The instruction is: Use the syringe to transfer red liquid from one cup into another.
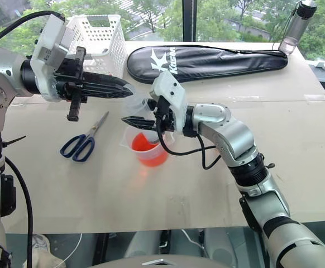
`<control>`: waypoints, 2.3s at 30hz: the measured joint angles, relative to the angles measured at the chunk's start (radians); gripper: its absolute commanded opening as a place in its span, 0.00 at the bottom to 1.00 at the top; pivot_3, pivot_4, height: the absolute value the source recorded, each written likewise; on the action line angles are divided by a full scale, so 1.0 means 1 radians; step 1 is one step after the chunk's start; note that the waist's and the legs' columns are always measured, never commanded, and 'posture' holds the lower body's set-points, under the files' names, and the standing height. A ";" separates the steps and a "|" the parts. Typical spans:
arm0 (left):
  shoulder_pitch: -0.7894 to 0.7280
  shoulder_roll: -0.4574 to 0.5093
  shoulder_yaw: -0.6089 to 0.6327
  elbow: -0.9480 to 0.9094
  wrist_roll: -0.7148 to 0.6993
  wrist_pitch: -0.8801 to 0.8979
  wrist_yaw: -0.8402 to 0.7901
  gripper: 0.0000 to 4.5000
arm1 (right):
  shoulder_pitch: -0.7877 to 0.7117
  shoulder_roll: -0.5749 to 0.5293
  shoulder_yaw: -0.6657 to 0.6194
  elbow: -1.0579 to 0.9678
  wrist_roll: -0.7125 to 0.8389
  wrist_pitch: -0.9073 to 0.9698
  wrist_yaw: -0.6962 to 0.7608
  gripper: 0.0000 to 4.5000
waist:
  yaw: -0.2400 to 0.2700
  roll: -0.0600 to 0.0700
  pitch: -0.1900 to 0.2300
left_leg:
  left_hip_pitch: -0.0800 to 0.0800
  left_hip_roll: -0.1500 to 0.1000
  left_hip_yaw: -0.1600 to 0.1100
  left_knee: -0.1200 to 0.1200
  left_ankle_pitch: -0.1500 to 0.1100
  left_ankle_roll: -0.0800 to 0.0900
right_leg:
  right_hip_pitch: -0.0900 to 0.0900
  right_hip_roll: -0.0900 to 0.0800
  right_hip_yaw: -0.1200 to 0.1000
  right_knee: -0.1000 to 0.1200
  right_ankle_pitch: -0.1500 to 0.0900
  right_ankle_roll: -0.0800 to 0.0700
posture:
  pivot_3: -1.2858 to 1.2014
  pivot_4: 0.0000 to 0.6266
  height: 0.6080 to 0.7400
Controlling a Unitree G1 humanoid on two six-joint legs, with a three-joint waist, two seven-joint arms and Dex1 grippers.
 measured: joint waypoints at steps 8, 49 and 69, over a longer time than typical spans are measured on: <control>-0.027 -0.004 0.000 0.033 -0.011 0.004 0.000 0.00 | 0.013 0.008 -0.008 0.001 -0.001 0.003 -0.001 0.35 | -0.001 0.000 0.000 | 0.000 0.000 0.000 0.000 0.000 0.000 | 0.000 0.000 0.000 0.000 0.000 0.000 | 0.52 0.24 0.88; 0.533 0.007 0.292 -0.137 -0.168 0.128 0.123 0.69 | -0.015 0.080 -0.100 0.016 0.131 0.111 -0.035 0.35 | 0.002 -0.002 -0.001 | 0.000 0.001 0.000 0.000 0.000 0.000 | 0.000 -0.005 0.001 0.000 0.000 0.000 | 0.52 0.24 0.88; 0.479 -0.152 0.201 -0.264 -0.213 0.110 0.342 1.00 | -0.024 0.083 -0.099 -0.001 0.144 0.120 -0.044 0.35 | 0.000 -0.002 -0.002 | 0.001 0.001 0.000 -0.001 0.000 0.000 | 0.000 -0.004 0.002 0.001 0.000 0.000 | 0.52 0.24 0.88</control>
